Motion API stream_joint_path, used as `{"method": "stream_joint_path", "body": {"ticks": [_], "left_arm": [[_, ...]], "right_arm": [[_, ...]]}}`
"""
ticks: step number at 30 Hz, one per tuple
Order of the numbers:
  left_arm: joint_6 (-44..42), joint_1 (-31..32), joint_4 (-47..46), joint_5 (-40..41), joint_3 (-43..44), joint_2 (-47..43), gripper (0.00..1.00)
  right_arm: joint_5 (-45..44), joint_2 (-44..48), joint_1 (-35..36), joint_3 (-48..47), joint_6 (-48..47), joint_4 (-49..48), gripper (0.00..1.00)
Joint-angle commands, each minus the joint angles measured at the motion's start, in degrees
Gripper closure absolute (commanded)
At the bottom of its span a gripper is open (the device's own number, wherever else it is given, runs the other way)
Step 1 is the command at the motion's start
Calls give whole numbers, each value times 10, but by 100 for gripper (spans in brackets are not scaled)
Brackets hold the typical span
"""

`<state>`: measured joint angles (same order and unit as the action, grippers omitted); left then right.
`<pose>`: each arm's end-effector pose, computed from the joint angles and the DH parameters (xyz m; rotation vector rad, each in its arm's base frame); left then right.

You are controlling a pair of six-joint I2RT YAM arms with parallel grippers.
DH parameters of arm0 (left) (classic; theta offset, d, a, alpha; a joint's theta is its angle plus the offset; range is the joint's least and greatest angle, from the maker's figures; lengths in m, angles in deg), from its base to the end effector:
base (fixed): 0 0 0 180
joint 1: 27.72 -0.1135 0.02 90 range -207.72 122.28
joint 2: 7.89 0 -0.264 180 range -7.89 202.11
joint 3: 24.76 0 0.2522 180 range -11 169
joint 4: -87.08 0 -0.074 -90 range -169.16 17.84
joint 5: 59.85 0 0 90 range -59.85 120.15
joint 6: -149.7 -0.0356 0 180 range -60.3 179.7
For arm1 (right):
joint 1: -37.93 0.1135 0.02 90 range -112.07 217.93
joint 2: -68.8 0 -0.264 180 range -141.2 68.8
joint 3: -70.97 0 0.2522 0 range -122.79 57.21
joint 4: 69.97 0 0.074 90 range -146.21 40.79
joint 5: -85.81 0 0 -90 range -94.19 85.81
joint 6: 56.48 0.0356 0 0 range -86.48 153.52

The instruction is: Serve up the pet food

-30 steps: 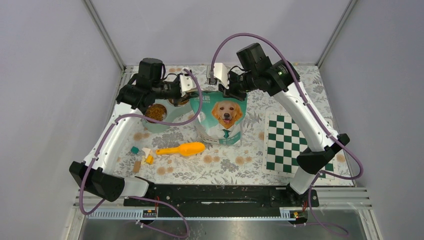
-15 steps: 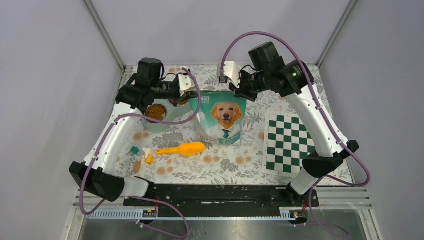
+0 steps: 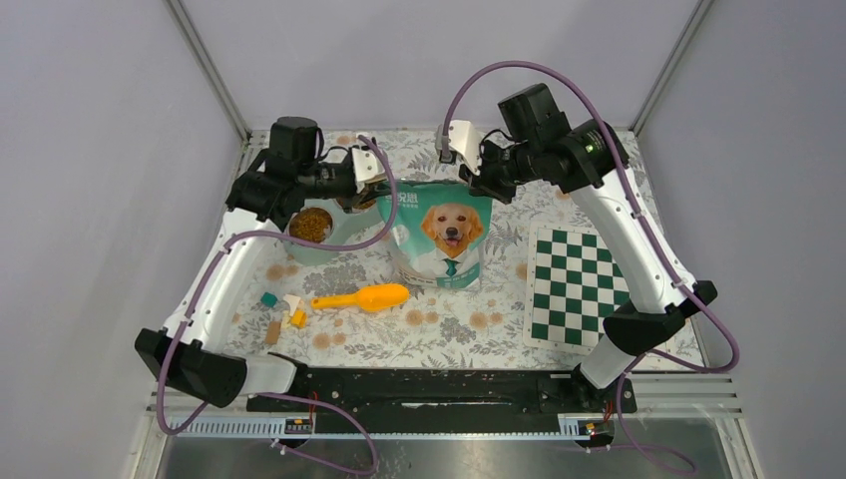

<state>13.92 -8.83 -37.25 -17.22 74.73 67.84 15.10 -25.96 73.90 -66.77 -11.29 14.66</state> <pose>0.2461 -0.1119 0.4191 1.4254 1.3752 -0.5725 0.2414 0.1897 0.4770 -1.5959 1.6098 0.3048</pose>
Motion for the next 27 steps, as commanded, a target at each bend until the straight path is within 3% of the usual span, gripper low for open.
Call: {"method": "stream_joint_path", "body": {"ticks": [1, 3, 7, 10, 20, 27], "left_arm": [[7, -10, -72, -19, 10, -38, 89], [17, -10, -84, -17, 4, -42, 82], [73, -3, -154, -8, -18, -51, 53], [90, 13, -189, -5, -23, -50, 44], [78, 71, -191, 26, 15, -15, 40], [33, 124, -134, 66, 58, 23, 41]], "right_arm": [[13, 17, -4, -3, 9, 6, 100], [19, 17, -4, -7, 9, 4, 100], [30, 22, -4, -8, 19, -13, 100], [32, 28, -4, 0, 34, -39, 100], [34, 65, -4, 51, 41, -103, 100], [23, 116, -4, 126, 47, -188, 100]]}}
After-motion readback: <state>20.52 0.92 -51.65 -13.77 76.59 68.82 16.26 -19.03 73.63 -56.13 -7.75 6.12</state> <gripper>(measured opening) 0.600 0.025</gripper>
